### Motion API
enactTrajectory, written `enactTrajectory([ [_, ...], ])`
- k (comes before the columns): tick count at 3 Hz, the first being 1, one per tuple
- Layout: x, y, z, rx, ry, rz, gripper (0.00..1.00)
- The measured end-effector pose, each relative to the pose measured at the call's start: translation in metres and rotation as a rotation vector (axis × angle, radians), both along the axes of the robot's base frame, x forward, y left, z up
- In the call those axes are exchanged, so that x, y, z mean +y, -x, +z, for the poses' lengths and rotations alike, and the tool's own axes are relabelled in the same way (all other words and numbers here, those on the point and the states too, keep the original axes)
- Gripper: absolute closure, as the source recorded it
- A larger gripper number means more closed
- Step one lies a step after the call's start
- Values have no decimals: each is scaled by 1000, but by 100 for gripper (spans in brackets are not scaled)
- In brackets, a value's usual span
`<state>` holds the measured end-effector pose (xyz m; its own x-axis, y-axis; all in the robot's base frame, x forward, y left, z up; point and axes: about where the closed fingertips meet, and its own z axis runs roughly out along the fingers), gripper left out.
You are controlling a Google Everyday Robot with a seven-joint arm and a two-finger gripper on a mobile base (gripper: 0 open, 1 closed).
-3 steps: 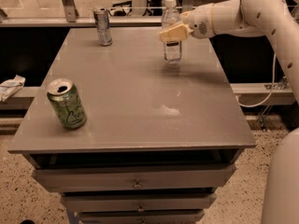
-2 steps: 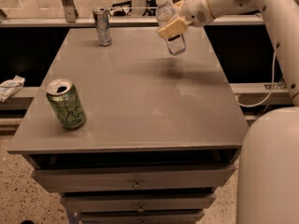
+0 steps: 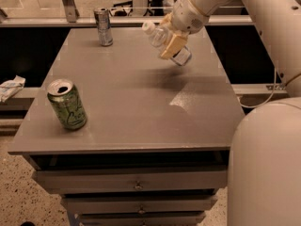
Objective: Knock blue plastic bottle over
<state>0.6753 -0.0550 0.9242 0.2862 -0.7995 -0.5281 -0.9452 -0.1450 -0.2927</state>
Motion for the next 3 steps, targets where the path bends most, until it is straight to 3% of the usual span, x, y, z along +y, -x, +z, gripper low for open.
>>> enactTrajectory([
  [1, 6, 35, -42, 66, 153, 113, 77],
  [3, 12, 67, -70, 139, 219, 196, 30],
])
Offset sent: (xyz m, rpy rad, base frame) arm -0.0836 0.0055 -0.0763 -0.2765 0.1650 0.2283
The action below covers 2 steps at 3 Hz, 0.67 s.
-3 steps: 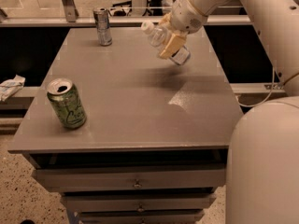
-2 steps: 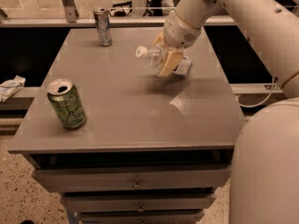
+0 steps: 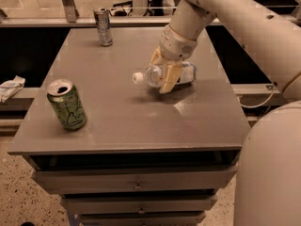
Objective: Knock blue plastic bottle over
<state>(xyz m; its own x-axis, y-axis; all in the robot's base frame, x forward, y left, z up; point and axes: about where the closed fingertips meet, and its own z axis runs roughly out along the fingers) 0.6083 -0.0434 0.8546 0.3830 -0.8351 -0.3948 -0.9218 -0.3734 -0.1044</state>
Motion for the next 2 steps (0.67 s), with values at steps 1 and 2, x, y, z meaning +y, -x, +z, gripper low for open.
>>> enactTrajectory([
  [1, 2, 8, -5, 25, 2, 17, 7],
  [2, 2, 12, -7, 38, 3, 27, 0],
])
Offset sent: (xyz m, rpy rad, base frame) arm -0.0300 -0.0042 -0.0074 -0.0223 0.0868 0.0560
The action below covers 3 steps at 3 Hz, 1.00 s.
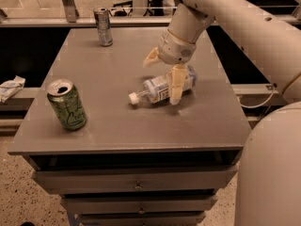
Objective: Knock blue plastic bottle over
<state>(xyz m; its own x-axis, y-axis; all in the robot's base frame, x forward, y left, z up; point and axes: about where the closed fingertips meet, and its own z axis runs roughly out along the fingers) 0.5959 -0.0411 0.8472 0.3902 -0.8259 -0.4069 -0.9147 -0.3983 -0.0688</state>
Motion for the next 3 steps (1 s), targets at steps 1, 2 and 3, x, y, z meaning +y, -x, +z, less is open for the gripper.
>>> enactTrajectory([
  [1, 0, 3, -1, 9, 1, 6, 0],
  [2, 0, 3, -1, 9, 1, 6, 0],
  [3, -23, -5, 20, -7, -42, -86, 0],
])
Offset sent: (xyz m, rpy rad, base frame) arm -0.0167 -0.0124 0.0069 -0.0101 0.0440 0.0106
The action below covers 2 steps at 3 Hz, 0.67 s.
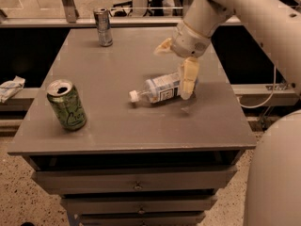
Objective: Knock blue plastic bottle over
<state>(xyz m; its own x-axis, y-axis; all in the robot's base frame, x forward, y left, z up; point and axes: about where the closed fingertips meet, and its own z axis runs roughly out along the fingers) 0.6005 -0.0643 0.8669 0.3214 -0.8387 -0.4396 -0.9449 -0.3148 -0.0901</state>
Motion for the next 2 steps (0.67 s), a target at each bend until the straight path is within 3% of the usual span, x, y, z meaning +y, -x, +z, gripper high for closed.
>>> enactTrajectory([
  [1, -70, -24, 57, -74, -126, -257, 0],
  [2, -117, -32, 81, -96, -207, -405, 0],
])
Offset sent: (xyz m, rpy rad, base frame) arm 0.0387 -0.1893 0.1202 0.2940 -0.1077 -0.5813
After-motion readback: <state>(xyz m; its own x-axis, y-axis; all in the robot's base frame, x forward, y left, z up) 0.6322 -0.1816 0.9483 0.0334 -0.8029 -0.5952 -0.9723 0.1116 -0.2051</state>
